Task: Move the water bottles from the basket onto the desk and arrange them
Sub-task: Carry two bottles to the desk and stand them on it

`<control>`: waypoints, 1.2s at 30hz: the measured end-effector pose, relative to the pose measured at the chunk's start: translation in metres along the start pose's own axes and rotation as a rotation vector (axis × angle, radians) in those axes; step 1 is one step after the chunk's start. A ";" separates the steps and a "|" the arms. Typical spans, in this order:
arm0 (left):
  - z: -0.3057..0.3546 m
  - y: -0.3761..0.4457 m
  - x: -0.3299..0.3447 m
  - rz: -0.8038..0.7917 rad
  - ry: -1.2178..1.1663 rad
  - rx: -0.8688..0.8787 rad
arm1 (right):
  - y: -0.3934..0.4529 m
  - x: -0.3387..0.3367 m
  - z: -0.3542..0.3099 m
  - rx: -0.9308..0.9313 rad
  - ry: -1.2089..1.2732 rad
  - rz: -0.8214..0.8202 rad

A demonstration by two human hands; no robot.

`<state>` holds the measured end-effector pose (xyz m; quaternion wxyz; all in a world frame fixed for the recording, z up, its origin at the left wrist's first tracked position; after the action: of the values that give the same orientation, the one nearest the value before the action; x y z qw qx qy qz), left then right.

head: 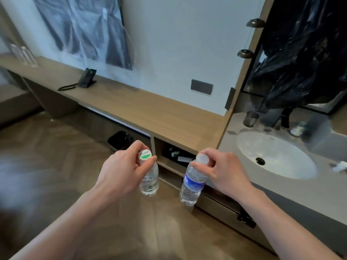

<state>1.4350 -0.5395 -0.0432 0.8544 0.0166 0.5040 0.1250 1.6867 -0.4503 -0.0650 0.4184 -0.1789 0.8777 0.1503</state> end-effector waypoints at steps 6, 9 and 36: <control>-0.071 0.031 -0.037 0.043 -0.017 -0.135 | 0.081 0.043 -0.060 -0.136 0.015 -0.076; -0.102 0.051 -0.041 0.042 -0.002 -0.184 | 0.128 0.073 -0.071 -0.168 0.047 -0.143; -0.432 0.247 -0.171 0.354 -0.044 -0.708 | 0.545 0.318 -0.286 -0.515 0.138 -0.508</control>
<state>0.9340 -0.3817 -0.0708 0.7831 -0.1896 0.4009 0.4359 1.0662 -0.1431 -0.0804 0.3235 -0.5004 0.7647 0.2452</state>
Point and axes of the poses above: each hand's wrist, its own y-axis towards the middle knuckle, its own x-axis out of the palm, z = x × y, the point moved 7 cm from there along y, towards the middle knuckle, and after that the axes turned 3 degrees about -z, right-handed, at the moved point
